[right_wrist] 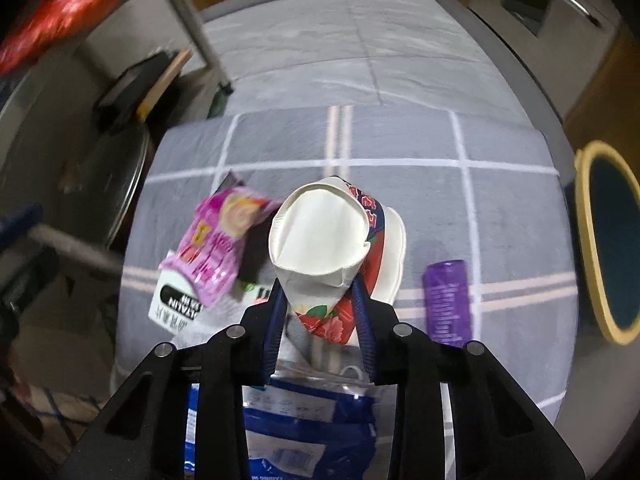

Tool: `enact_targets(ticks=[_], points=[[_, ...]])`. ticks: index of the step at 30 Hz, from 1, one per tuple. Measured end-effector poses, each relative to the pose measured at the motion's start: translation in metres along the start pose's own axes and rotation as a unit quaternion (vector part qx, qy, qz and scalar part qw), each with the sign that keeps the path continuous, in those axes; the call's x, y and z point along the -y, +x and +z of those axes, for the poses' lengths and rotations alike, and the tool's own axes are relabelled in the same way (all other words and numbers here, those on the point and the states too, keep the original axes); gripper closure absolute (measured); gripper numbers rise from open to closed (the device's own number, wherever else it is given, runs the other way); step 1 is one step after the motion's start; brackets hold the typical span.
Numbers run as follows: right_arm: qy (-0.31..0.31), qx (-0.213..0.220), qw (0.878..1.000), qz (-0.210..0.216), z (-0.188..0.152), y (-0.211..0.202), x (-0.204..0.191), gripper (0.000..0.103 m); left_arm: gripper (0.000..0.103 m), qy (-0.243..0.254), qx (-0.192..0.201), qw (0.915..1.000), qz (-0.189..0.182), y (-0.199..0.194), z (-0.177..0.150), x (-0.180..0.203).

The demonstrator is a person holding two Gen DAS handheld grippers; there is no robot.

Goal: Collect trash
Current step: 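Grasp the white paper cup with the right tool, then grasp the pink snack wrapper with the left tool while the right holds the cup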

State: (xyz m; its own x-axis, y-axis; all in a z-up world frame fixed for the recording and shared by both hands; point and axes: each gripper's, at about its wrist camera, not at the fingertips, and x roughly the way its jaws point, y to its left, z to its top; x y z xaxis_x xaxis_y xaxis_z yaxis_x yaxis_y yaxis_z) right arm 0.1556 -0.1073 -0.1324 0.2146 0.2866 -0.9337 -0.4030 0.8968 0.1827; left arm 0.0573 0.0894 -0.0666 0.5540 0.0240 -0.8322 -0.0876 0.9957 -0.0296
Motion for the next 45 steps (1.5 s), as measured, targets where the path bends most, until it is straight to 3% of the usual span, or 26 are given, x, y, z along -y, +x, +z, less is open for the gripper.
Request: enact_targets(ticks=[13,20,34,40,43,45], points=[[0.023,0.035,0.999,-0.002,0.012,-0.026,0.026,0.069,0.006,0.024,-0.021,0.9994,0.015,0.031,0.004,0.022],[0.016,0.058,0.998,-0.017,0.018,-0.041,0.038,0.069,0.006,0.032,-0.041,0.9985,-0.016,0.062,0.005,0.037],[0.01,0.066,0.998,0.003,0.022,-0.048,0.043,0.069,0.009,0.015,-0.077,0.9968,-0.018,0.111,0.007,0.049],[0.004,0.069,0.998,0.006,0.021,-0.052,0.041,0.069,0.023,0.012,-0.083,0.9961,-0.028,0.122,0.008,0.053],[0.002,0.069,0.998,0.007,0.021,-0.053,0.043,0.069,0.04,0.015,-0.091,0.995,-0.04,0.126,0.008,0.056],[0.002,0.07,0.998,0.006,0.02,-0.053,0.044,0.069,0.059,0.02,-0.098,0.9939,-0.046,0.129,0.007,0.059]])
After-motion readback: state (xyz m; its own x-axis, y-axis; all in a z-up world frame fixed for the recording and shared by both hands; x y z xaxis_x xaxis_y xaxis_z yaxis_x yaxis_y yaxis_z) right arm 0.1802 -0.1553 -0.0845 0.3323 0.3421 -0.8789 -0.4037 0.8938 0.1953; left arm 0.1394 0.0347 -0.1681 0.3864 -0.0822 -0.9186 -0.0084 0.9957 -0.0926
